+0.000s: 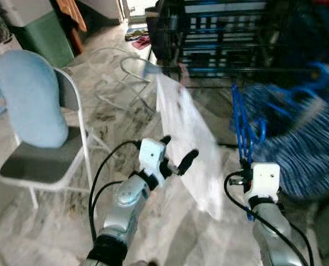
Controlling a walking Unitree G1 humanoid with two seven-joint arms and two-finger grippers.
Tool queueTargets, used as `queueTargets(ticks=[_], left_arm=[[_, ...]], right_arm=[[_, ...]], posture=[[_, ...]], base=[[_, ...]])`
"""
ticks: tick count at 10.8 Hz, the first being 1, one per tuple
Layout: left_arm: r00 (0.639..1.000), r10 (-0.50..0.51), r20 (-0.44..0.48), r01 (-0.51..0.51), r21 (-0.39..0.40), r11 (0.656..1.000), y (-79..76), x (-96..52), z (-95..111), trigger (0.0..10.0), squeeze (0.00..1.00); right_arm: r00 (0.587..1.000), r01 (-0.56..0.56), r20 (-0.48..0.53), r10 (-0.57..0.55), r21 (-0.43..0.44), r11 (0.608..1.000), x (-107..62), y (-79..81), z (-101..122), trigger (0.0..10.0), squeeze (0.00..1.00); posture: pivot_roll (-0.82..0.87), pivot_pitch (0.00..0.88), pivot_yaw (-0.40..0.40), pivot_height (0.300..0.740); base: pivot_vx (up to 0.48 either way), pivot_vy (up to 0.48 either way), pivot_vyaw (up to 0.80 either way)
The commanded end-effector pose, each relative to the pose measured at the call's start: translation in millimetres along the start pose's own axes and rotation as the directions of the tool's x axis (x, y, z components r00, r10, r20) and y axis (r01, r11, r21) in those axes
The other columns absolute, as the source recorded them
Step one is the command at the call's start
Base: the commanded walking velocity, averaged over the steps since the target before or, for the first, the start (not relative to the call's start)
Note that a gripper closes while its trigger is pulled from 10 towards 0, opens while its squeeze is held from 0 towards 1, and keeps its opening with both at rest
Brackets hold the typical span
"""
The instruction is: Hang hanger
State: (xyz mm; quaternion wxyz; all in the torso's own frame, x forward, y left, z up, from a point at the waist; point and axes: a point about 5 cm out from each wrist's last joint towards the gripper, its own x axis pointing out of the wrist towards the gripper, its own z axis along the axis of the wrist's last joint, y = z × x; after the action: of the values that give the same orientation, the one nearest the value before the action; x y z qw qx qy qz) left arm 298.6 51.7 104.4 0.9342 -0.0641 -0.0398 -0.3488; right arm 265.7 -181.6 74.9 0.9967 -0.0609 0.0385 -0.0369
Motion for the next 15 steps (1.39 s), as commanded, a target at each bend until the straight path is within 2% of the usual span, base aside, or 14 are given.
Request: queueTargets(ticks=[1,3,5,8,10,11,13,15], left_arm=[[1.0,0.027,-0.009,-0.027,0.003,1.0,7.5,-5.2,-1,10.0,0.0],[1.0,0.023,-0.008,-0.023,0.006,1.0,6.8,-4.0,0,10.0,0.0],[1.0,0.02,-0.016,-0.02,0.014,1.0,6.4,-4.2,-1,10.0,0.0],[0.999,0.026,-0.037,-0.026,0.01,1.0,8.0,-5.1,-4,10.0,0.0],[0.999,0.012,-0.045,-0.012,0.011,1.0,6.0,-5.7,-6,10.0,0.0],[0.999,0.006,-0.051,-0.005,0.012,1.0,5.5,-6.3,-7,10.0,0.0],[0.998,0.001,-0.057,0.0,0.018,1.0,5.4,-7.1,-7,10.0,0.0],[0.998,0.001,-0.057,0.001,0.031,1.0,6.4,-8.7,-6,10.0,0.0]], right_arm=[[1.0,-0.023,-0.001,0.023,0.021,1.0,1.8,7.1,3,10.0,0.0],[0.999,-0.032,-0.04,0.035,0.074,0.997,5.3,5.6,1,10.0,0.0],[0.998,-0.026,-0.05,0.028,0.041,0.999,8.2,3.2,0,10.0,0.0],[0.998,0.028,-0.055,-0.026,0.035,0.999,6.1,-10.3,0,10.0,0.0],[0.997,0.071,-0.044,-0.07,0.026,0.997,4.3,-26.0,6,10.0,0.0],[0.994,0.107,-0.03,-0.106,0.011,0.994,4.2,-43.1,12,10.0,0.0],[0.991,0.136,0.016,-0.136,-0.023,0.99,2.8,-62.6,22,10.0,0.0],[0.993,0.115,0.036,-0.113,-0.058,0.992,7.8,-73.3,33,10.0,0.0]], posture=[[-0.17,0.162,0.098,0.74],[-0.17,0.162,0.098,0.74],[-0.17,0.163,0.092,0.74],[-0.17,0.16,0.093,0.74],[-0.19,0.167,0.097,0.74],[-0.19,0.174,0.096,0.74],[-0.19,0.178,0.099,0.74],[-0.18,0.191,0.113,0.74]], base=[[0.401,0.262,0.0],[0.405,0.259,0.0],[0.394,0.253,0.0],[0.0,0.0,0.0],[0.0,0.0,0.0],[0.0,0.0,0.0],[0.0,0.0,0.0],[0.0,0.0,0.0]])
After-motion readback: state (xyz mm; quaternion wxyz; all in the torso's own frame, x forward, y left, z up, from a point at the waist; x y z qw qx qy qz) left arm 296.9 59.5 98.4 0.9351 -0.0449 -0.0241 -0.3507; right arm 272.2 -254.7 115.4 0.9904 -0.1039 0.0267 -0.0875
